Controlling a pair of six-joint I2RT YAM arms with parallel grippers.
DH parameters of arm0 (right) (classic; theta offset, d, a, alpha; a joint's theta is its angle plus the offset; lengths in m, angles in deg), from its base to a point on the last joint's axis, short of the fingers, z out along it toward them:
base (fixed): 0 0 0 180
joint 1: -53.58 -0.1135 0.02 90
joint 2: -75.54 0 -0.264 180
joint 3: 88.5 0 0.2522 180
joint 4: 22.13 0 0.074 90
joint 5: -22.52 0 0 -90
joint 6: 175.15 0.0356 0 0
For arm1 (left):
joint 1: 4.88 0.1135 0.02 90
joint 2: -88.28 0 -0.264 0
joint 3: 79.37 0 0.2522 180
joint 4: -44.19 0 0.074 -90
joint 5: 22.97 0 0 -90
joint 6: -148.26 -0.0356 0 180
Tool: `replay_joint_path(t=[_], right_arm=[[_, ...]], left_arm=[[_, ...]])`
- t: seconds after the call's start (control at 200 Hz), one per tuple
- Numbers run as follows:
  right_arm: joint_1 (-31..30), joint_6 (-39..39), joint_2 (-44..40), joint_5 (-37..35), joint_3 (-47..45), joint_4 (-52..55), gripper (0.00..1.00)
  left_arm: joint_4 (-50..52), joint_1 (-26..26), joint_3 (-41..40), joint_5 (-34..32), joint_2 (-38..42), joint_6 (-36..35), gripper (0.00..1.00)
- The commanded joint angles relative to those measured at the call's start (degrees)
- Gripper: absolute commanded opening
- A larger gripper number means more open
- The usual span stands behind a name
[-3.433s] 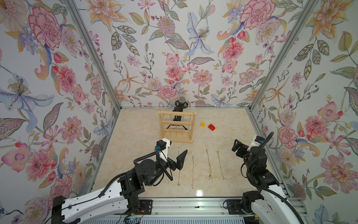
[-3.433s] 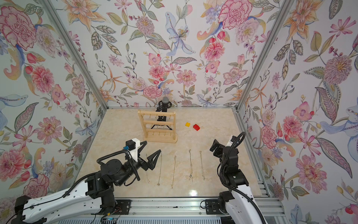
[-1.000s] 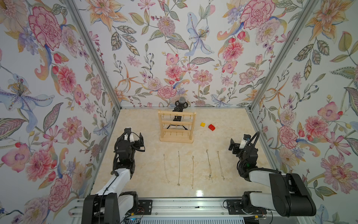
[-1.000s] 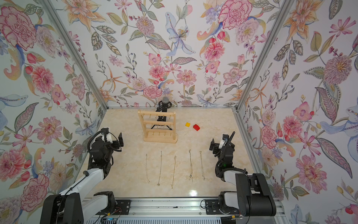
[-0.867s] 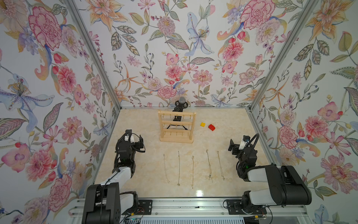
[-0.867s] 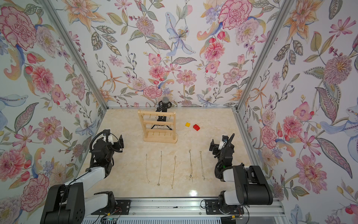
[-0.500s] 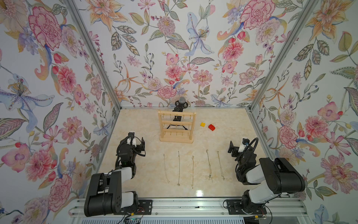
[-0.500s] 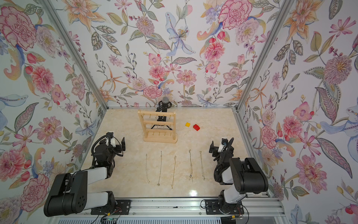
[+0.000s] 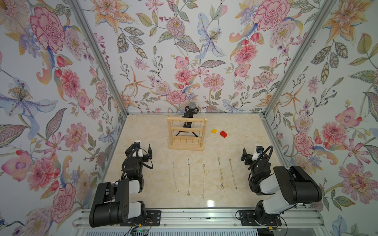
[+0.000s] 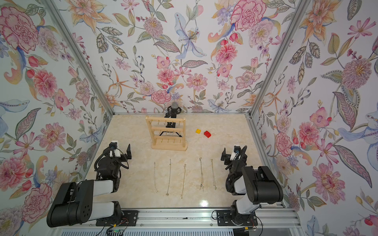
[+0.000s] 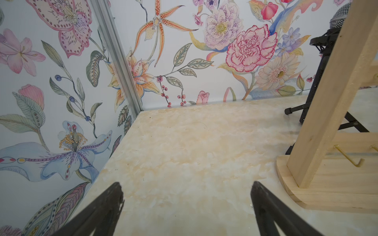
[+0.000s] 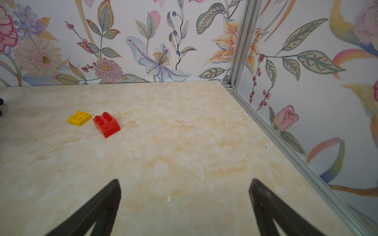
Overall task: Take the necklace off the jewelry display stand
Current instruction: Reset both arms
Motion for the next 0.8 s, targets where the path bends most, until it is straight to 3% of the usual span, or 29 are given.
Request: replay_joint_path(t=[0.0, 0.33, 0.47, 0.52, 0.651, 0.796], right_arm=[[-0.45, -1.14, -0.45, -1.08, 0.52, -2.41, 1.00], [-0.45, -1.14, -0.72, -0.79, 1.11, -0.98, 1.00], [-0.80, -4.12, -0.66, 5.58, 0.91, -1.40, 1.00], [-2.27, -7.57, -0.79, 9.86, 2.34, 1.51, 1.00], [-1.25, -6.73, -1.49, 10.91, 3.54, 4.74, 1.00], [-0.92, -6.39, -1.45, 11.66, 4.08, 5.72, 1.00]], left_arm=[[-10.72, 0.56, -1.57, -0.86, -3.49, 2.20, 0.99], [-10.36, -3.03, 0.71, 1.28, -7.82, -3.59, 0.99], [-7.12, -4.08, 3.49, -0.38, -8.66, -4.45, 0.99], [-6.84, -4.44, 3.96, -1.46, -9.21, -4.53, 0.99], [-11.86, -5.28, 2.45, -5.02, -11.32, -4.20, 0.99], [-9.17, -7.96, 3.15, -12.87, -10.72, -5.06, 0.99]])
